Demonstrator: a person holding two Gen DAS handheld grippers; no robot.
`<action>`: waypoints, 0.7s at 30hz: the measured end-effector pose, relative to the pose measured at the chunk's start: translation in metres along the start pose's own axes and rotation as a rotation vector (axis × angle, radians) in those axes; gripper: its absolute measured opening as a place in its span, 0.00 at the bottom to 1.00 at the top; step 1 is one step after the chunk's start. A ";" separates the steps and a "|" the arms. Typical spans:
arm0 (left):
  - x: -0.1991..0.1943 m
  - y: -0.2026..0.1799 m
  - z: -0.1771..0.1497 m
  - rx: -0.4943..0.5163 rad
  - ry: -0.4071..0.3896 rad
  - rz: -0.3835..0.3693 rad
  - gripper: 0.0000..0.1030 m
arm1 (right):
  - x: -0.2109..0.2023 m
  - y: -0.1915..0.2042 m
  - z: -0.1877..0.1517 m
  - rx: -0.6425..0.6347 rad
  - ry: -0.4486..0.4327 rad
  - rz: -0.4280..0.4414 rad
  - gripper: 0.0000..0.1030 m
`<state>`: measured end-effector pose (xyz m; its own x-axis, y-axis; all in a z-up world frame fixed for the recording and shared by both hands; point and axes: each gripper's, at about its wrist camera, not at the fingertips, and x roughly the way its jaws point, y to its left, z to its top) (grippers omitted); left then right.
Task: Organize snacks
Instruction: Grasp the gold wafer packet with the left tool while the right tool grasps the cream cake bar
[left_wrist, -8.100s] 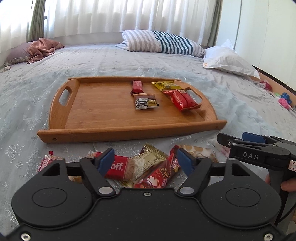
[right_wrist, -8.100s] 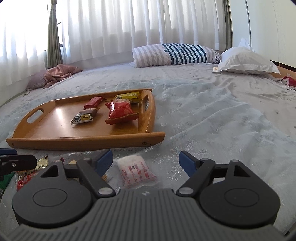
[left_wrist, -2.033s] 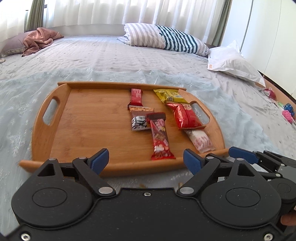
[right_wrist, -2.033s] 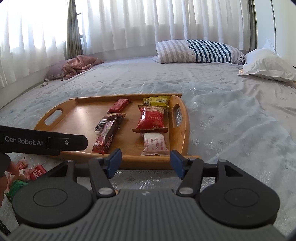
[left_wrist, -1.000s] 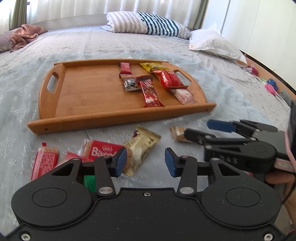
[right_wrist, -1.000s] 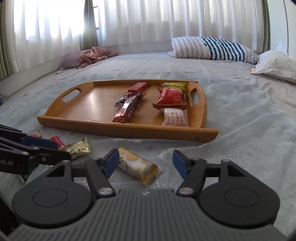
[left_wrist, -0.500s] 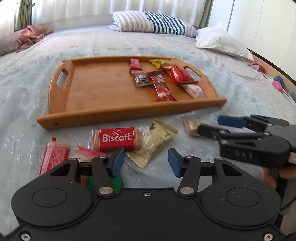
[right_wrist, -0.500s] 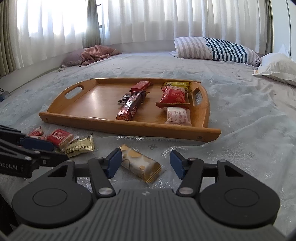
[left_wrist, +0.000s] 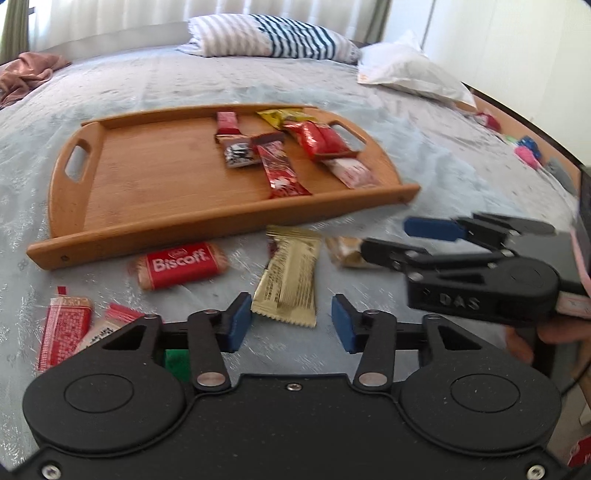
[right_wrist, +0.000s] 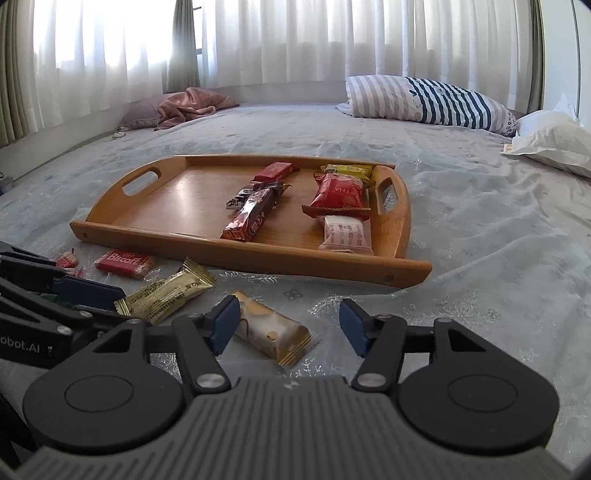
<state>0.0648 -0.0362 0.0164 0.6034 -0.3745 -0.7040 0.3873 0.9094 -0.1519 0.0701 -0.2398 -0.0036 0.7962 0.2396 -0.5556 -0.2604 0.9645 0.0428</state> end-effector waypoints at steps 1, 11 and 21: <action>-0.002 -0.001 0.000 -0.001 0.000 -0.009 0.40 | 0.001 0.000 0.001 -0.008 0.003 0.008 0.71; 0.000 0.003 0.014 -0.039 -0.042 0.023 0.41 | 0.002 0.005 0.001 -0.072 0.060 0.068 0.61; 0.019 0.000 0.017 -0.033 -0.027 0.041 0.40 | -0.016 0.016 0.000 -0.070 0.118 0.094 0.51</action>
<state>0.0887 -0.0464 0.0147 0.6372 -0.3416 -0.6909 0.3394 0.9292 -0.1464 0.0533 -0.2280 0.0054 0.6981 0.3101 -0.6454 -0.3717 0.9273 0.0435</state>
